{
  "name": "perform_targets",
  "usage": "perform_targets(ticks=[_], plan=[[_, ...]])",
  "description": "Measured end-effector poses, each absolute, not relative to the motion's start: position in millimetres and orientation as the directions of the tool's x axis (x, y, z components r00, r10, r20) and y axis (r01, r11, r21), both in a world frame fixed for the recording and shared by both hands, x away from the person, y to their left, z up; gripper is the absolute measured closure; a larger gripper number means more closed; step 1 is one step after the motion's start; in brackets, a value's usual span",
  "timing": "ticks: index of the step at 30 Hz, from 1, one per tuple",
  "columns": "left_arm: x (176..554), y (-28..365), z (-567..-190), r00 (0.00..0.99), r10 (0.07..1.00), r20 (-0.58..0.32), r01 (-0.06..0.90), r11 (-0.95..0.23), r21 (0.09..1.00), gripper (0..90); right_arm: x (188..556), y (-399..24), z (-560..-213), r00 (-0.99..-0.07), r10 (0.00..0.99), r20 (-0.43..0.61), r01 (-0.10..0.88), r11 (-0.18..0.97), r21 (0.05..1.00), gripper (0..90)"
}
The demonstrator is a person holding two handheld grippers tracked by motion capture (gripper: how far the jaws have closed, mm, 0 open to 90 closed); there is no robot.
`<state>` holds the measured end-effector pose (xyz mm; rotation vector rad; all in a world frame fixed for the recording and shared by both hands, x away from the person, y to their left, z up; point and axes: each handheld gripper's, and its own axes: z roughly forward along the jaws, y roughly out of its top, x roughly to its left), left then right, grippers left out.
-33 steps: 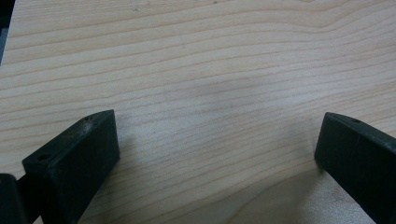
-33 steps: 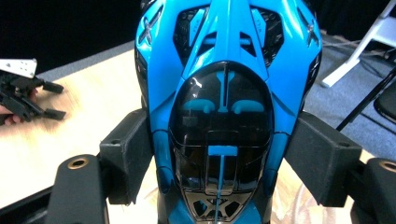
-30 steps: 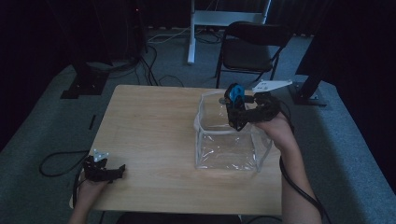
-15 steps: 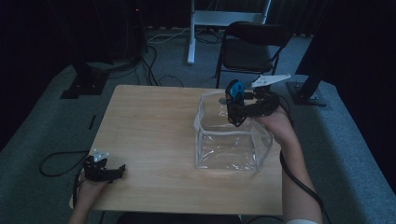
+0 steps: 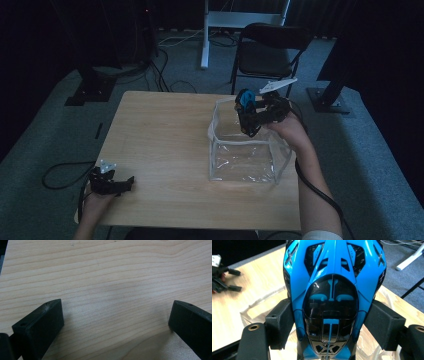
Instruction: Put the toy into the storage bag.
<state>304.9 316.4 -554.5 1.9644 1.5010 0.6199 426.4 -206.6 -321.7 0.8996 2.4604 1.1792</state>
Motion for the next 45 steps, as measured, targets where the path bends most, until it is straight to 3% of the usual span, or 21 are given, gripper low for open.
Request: perform_targets(ticks=[24,39,45], plan=[[304.8,316.5,-554.4,0.258,0.966,0.015,0.695,-0.197,0.692,0.4,441.3,-184.8,-353.2,-0.807,0.589,-0.032,0.484,0.693,0.534,26.5],[304.6,316.4,-554.4,0.257,0.966,0.015,0.695,-0.196,0.692,0.4,446.1,-169.9,-369.5,-0.852,0.519,-0.07,0.461,0.806,0.372,26.4],[304.7,316.4,-554.4,0.257,0.966,0.015,0.695,-0.196,0.692,0.4,444.8,-168.1,-367.3,-0.866,0.498,-0.052,0.448,0.817,0.362,26.5]])
